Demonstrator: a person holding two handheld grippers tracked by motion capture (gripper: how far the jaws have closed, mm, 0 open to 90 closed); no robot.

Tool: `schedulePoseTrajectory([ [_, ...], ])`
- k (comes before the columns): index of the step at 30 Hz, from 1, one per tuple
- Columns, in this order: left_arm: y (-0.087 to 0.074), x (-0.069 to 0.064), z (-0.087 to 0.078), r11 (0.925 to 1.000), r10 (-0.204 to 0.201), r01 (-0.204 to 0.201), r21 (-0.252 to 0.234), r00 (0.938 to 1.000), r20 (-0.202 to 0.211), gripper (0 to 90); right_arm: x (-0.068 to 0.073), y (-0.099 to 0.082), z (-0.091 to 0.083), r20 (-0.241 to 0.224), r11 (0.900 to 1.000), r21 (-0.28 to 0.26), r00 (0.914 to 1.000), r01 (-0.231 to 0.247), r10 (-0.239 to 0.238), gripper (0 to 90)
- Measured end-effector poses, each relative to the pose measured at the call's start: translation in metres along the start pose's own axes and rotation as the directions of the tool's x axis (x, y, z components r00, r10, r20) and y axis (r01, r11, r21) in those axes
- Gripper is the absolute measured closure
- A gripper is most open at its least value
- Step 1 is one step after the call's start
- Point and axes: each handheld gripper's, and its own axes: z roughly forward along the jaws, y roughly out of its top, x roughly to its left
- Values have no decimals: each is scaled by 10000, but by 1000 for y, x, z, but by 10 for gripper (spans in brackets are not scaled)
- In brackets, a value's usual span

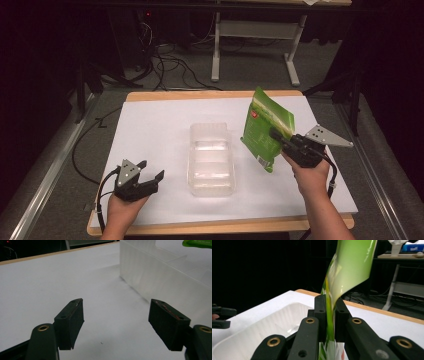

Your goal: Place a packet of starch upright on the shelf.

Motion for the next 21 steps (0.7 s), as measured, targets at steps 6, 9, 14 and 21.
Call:
schedulePoseTrajectory([
  [6, 0, 0, 0, 10000, 18, -18, -8, 10000, -26, 292, 5, 8, 13, -332, 9999, -83, 9994, 117, -120, 847],
  [9, 0, 0, -1, 10000, -18, 17, -28, 10000, -51, 291, 9, 10, 18, -497, 9999, -80, 9987, 148, -152, 847],
  [14, 0, 1, -2, 10000, -38, 37, -78, 10000, -85, 291, 22, 17, 34, -1065, 9992, -58, 9935, 395, -398, 847],
  [21, -1, 2, -3, 9999, -111, 109, -92, 9998, -181, 290, 32, 27, 51, -1635, 9980, -149, 9846, 607, -623, 847],
])
